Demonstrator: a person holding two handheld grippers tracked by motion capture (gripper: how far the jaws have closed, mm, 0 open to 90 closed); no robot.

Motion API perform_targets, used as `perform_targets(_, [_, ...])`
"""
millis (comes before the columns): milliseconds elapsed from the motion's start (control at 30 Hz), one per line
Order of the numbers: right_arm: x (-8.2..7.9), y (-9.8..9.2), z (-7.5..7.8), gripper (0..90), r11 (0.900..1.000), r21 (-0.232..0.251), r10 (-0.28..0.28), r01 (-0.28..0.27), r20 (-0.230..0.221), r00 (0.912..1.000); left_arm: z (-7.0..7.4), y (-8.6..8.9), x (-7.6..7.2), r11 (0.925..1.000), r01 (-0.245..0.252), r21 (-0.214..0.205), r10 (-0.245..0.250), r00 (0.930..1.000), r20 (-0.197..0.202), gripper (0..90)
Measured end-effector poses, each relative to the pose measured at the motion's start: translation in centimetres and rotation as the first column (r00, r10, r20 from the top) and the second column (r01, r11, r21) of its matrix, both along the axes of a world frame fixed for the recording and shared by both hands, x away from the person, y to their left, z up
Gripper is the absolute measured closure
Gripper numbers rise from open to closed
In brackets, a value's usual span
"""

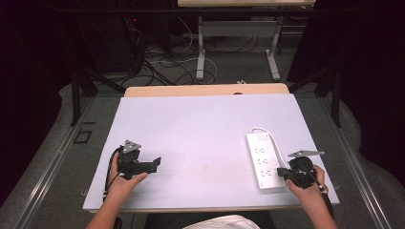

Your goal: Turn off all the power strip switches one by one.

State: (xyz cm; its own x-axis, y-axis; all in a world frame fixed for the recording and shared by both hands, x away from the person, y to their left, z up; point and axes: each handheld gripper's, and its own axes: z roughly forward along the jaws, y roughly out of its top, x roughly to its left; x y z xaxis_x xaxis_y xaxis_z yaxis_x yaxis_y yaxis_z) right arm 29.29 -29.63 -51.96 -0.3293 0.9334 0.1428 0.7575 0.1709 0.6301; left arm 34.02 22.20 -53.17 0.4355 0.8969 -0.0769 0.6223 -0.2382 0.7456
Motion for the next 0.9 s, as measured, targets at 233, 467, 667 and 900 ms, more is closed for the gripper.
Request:
perform_targets(233, [0.0, -0.2, 0.3, 84.1, 0.9997, 0.025, -0.004, 0.003, 0.065, 0.9979, 0.0, 0.0, 0.0, 1.0, 0.0, 0.0, 0.0, 1.0, 0.0, 1.4])
perform_targets(467, [0.4, 0.0, 0.2, 76.7, 0.9999, 0.015, -0.007, 0.006, 0.071, 0.9974, 0.0, 0.0, 0.0, 1.0, -0.002, -0.002, 0.002, 1.0, -0.001, 1.4])
perform_targets(667, [1.4, -0.5, 0.1, 66.4, 0.9996, 0.029, -0.007, 0.005, 0.075, 0.9971, -0.1, -0.1, 0.0, 1.0, -0.004, -0.008, 0.004, 1.0, -0.003, 1.4])
perform_targets(900, [2.9, -0.5, 0.0, 57.3, 0.9989, 0.011, 0.045, -0.046, 0.113, 0.9926, -0.2, -0.2, 0.0, 0.9999, -0.008, -0.008, 0.008, 1.0, -0.005, 1.4])
